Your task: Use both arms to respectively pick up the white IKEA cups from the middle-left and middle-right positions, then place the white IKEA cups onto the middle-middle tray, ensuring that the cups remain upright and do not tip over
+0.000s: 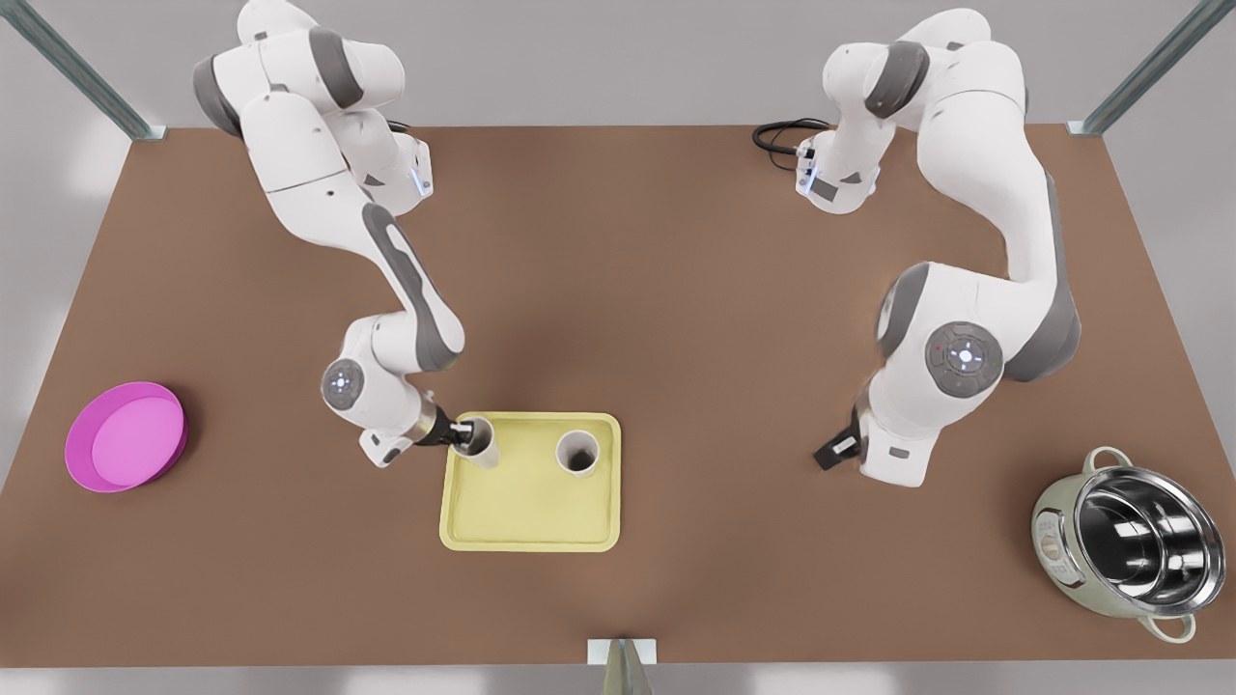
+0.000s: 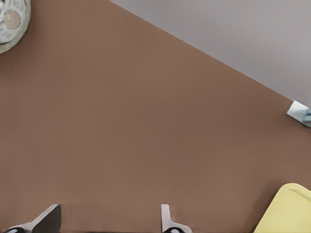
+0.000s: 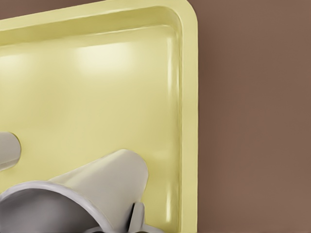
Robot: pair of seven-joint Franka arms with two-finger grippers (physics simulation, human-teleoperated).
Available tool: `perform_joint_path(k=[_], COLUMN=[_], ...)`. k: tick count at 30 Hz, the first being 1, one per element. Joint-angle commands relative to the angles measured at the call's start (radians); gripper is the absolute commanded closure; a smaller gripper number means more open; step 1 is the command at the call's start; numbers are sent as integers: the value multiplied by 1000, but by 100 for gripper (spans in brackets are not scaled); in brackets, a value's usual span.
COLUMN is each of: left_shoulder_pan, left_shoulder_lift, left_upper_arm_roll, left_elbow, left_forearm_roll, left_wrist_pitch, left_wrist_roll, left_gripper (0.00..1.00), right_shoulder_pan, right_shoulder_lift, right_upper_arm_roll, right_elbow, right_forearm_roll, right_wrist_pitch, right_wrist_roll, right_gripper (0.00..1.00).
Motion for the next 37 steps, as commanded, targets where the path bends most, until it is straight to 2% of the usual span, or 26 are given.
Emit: perform_joint_path(k=[1,2,3,8,13,15,18,20,21,24,26,28,29,30,33,37], left_shoulder_pan=[6,-37,-34,-21,-7,-8,-10,-10,-10,21,21,21,21,21,19,12], left_shoulder_lift=[-358,-385,-368,-322,-320,-322,-320,-313,-313,-311,-311,-311,-311,-311,-300,-279], left_upper_arm_roll=[69,98,95,93,95,93,93,93,93,96,96,96,96,96,95,92], left_elbow=[-522,-558,-514,-497,-497,-497,-461,-462,-462,-438,-433,-419,-419,-419,-366,-362], left_forearm_roll=[5,-1,-27,-214,-212,-212,-212,-212,-212,-209,-208,-197,-199,-202,-199,-200], left_wrist_pitch=[122,89,26,-14,-14,-17,-53,-51,-51,-56,-54,-54,-56,-57,-117,-112], left_wrist_roll=[579,582,584,582,584,584,582,584,582,584,584,582,579,578,573,573], left_gripper=[0,0,0,0,0,0,0,0,0,0,0,0,0,0,0,0], right_shoulder_pan=[-1,-1,-1,2,2,1,-5,-68,-111,-255,-257,-251,-242,-232,-243,-246], right_shoulder_lift=[9,9,9,9,-2,-89,-192,-249,-250,-254,-384,-588,-642,-648,-528,-531], right_upper_arm_roll=[1,1,1,1,1,1,-5,-14,-19,-28,-67,-64,-56,-59,-68,-70], right_elbow=[4,6,6,6,3,-51,-62,-44,-13,-7,-7,-8,-8,33,271,274], right_forearm_roll=[-3,-3,-3,-3,-3,-3,-31,-253,-319,-373,-383,-376,-380,-385,-408,-403], right_wrist_pitch=[19,19,19,18,5,-21,-157,-347,-410,-423,-524,-739,-774,-829,-849,-874], right_wrist_roll=[267,268,270,268,271,248,218,204,77,-186,-189,-147,-100,-107,-164,-166], right_gripper=[79,51,0,0,0,0,0,0,0,0,0,0,0,0,0,0])
